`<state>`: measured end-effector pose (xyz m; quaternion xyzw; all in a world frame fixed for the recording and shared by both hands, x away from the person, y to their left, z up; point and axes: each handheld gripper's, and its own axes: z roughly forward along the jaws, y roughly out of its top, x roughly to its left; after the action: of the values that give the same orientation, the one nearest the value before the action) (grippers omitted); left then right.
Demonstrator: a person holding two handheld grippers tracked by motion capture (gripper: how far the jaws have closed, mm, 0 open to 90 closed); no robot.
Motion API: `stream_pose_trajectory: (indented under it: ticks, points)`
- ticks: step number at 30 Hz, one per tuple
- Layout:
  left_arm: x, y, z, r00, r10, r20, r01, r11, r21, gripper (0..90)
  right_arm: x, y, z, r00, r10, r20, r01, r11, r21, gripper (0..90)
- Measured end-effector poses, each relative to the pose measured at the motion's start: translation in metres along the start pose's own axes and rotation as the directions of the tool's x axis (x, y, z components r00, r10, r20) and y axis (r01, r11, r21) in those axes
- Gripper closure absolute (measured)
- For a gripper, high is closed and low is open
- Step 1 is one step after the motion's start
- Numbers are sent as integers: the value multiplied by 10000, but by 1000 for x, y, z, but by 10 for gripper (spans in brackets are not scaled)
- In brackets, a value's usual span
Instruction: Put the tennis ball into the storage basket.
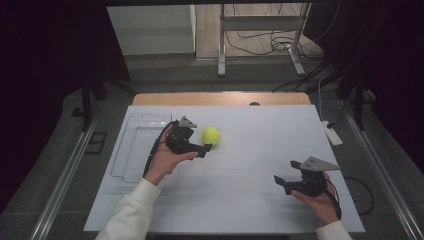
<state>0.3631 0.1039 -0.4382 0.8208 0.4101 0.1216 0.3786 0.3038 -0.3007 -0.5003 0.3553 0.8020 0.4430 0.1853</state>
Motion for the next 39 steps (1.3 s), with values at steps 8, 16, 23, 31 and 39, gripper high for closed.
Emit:
stream_pose_trajectory:
  ticks: [8,16,23,31,39]
  points:
    - [3,6,7,10000,-38,4,38,9999,112,94,0,0,0,10000,-26,1,26,10000,27,138]
    - [6,11,15,9998,-194,14,194,9995,254,94,0,0,0,10000,-15,-3,15,10000,16,138]
    - [10,13,21,9996,-291,2,291,9989,355,95,0,0,0,10000,-16,8,16,10000,18,138]
    - [12,18,24,9994,-338,-12,338,9985,432,95,0,0,0,10000,-7,13,7,10000,39,138]
    - [14,24,31,9994,-353,1,352,9977,578,95,0,0,1,10000,0,19,0,10000,91,139]
